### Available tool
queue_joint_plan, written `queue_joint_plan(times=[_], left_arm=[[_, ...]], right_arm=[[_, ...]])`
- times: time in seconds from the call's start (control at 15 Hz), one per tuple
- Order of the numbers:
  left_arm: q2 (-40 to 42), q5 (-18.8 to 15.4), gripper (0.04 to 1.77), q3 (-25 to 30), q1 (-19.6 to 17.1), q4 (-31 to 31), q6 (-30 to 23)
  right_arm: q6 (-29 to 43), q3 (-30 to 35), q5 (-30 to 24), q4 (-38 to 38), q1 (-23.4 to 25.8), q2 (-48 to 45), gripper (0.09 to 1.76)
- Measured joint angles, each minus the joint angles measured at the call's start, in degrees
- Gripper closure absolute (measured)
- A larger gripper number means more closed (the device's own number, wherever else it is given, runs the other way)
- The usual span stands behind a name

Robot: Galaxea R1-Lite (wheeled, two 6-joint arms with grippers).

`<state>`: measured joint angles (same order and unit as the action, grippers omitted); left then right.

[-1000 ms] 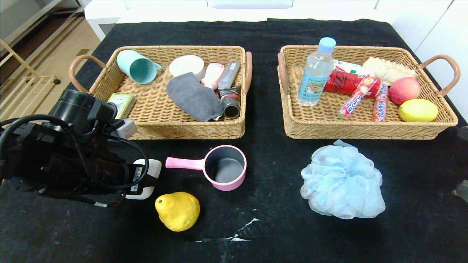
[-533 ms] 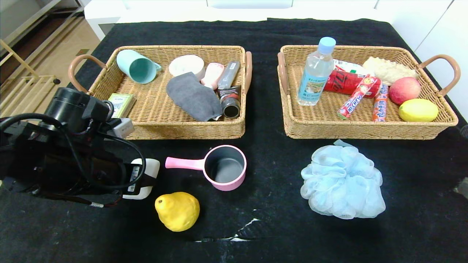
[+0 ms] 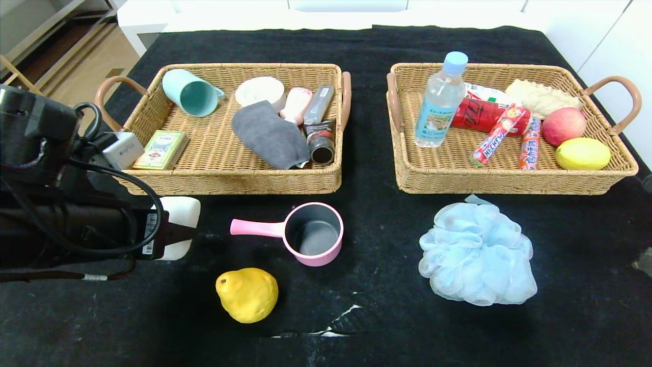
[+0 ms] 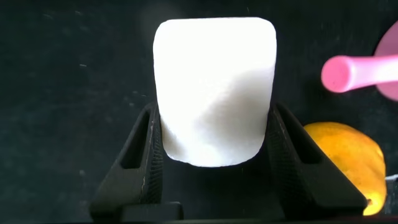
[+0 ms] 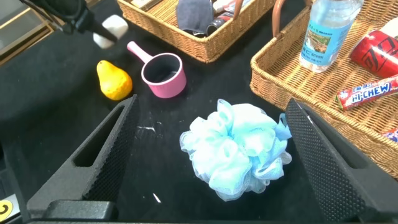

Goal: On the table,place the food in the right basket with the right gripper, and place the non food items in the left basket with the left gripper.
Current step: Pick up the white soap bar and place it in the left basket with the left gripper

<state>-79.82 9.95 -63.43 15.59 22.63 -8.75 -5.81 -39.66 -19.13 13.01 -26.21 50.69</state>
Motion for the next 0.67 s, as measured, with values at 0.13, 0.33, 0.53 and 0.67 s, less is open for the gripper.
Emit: queue_joint_plan(times=[0.13,0.33,0.53,0.67], left_arm=[[1.2,0.8,0.80,-1.5,-0.1,-0.1,0.0],[1.5,0.9,0.80,-4.9,-0.4,-1.4,0.2],[-0.2,1.4,0.80,-8.3,-1.1,-5.3,0.6],[-2.3,1.9,0.80,-11.2,-1.5,-5.8,0.8]], right_arm=[[0.0,0.0,0.0,0.0,0.0,-0.2,0.14],[0.0,0.0,0.0,0.0,0.0,-0.2,0.14],[0.0,-0.1,0.0,0.0,0.1,-0.3,0.14],[0.0,-0.2,0.0,0.0,0.2,-0.5,0.14]])
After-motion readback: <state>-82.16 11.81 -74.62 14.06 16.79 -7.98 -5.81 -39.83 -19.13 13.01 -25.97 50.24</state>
